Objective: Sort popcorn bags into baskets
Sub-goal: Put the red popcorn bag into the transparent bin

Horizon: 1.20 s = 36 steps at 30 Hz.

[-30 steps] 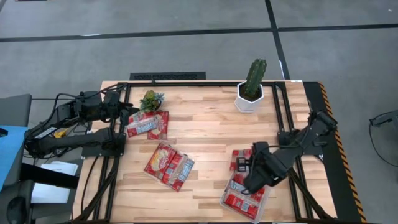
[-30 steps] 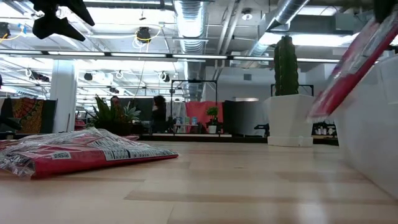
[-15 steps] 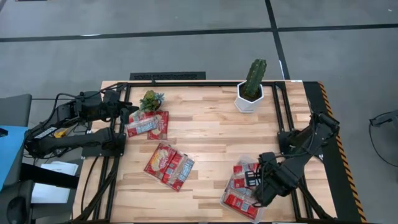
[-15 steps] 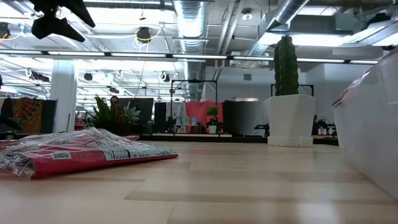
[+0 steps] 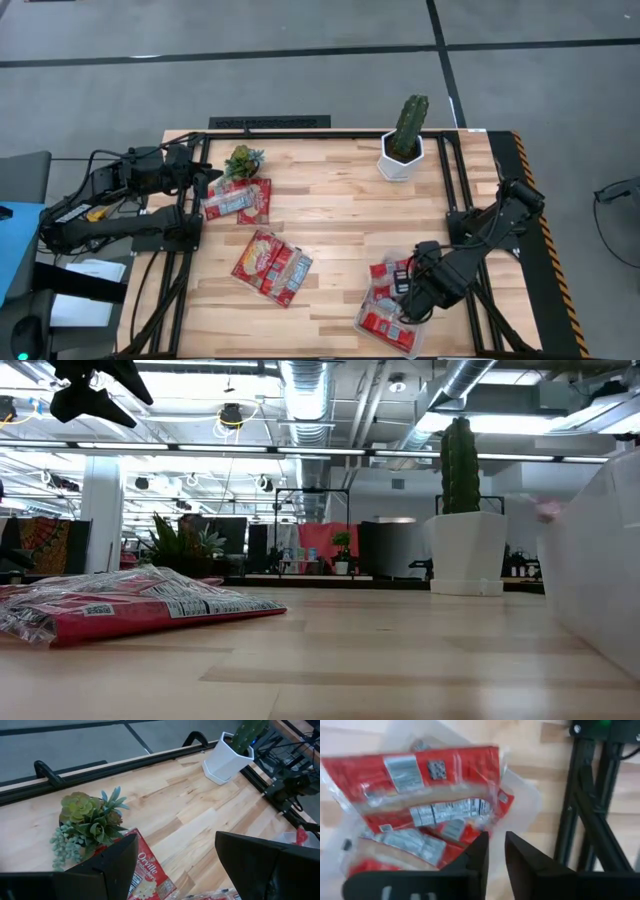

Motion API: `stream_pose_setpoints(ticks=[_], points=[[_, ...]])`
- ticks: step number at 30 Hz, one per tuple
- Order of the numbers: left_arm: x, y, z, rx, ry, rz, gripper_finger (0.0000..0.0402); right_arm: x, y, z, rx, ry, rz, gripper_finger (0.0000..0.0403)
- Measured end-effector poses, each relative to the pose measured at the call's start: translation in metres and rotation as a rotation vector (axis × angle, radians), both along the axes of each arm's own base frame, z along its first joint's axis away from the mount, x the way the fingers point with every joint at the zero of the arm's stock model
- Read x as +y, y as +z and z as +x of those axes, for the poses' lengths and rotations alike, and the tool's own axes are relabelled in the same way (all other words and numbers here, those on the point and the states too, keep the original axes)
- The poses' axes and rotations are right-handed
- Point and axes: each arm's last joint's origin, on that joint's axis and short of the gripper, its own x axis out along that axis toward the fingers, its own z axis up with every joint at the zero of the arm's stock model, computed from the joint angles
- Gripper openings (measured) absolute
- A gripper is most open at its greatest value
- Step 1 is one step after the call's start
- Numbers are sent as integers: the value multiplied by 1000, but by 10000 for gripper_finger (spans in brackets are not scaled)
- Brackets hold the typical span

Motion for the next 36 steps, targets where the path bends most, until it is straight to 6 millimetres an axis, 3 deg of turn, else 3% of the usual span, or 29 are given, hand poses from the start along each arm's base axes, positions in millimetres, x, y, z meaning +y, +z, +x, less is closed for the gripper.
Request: stream_pose_setpoints(ticks=[6,9,13,19,23,36], points=[[0,0,0,9,-7,13,253,6,0,-2,-13,72,22,134],[0,0,0,11,-9,16,253,5,-1,10,-153,256,-34,150],[0,0,0,12,-9,16,253,-12,0,32,-220,534,-130,155],[0,0,0,12,-9,16,253,-49,0,49,-45,837,-145,139],[0,-1,-1,28,-10,11,253,-58,0,48,42,956,-110,121],[0,-3,-2,52,5,17,253,-56,-53,30,188,976,-41,98]])
